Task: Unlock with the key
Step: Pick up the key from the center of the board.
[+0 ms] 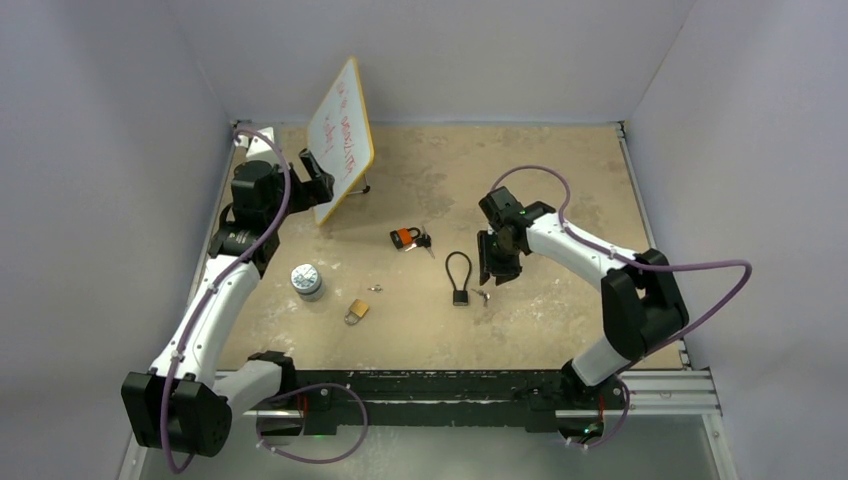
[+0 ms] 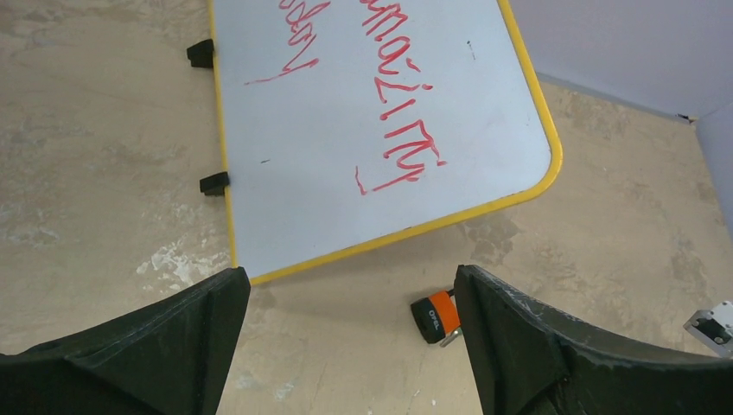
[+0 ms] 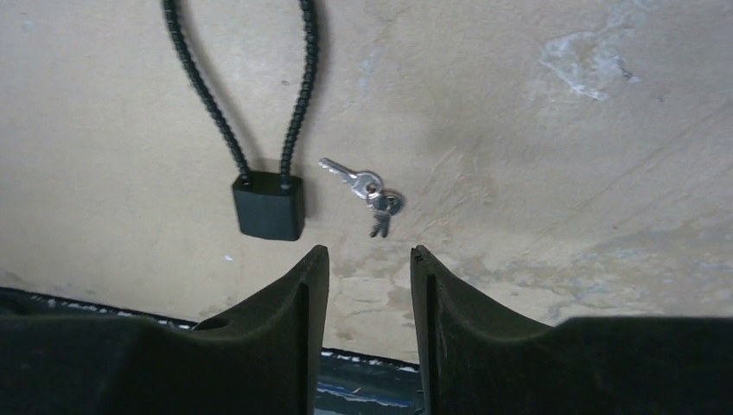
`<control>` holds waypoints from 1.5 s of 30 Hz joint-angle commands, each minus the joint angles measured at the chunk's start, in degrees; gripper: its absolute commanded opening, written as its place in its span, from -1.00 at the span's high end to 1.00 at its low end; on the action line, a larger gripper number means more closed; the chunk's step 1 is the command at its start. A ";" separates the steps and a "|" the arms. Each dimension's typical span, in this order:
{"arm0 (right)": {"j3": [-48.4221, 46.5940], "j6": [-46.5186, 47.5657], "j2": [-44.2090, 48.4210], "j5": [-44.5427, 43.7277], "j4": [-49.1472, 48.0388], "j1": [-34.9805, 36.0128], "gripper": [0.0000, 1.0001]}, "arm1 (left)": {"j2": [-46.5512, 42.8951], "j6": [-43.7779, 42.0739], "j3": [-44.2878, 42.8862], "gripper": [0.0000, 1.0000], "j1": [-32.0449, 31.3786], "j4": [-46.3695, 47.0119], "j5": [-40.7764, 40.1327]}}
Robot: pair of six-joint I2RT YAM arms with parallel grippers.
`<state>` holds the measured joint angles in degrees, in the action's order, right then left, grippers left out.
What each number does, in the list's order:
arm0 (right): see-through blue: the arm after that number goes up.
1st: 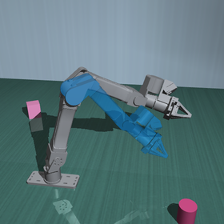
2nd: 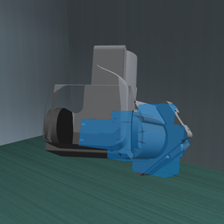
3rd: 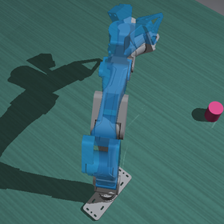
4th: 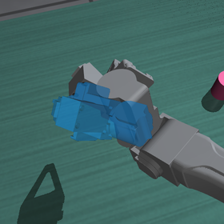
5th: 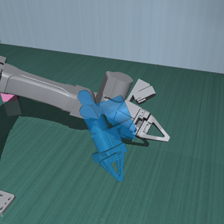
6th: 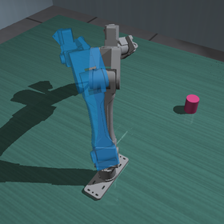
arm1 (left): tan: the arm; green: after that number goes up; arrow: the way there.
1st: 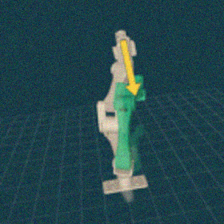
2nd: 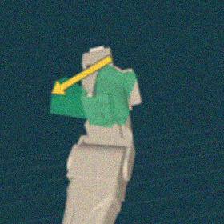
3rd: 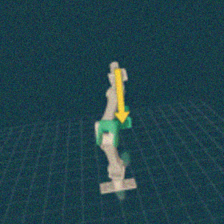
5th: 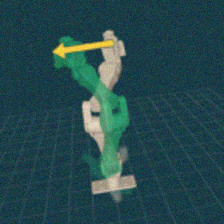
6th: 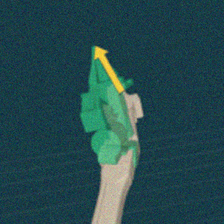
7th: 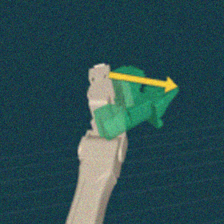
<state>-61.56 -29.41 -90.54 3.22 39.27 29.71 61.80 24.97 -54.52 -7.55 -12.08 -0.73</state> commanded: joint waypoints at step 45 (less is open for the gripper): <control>4.43 12.85 -9.45 -16.18 -10.05 11.06 0.70 | -2.33 10.47 10.83 -0.79 0.17 5.64 16.86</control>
<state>-59.24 -16.78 -98.52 -7.25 32.51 39.46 61.01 33.74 -44.86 -7.55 -8.64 13.91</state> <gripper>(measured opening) 0.151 0.898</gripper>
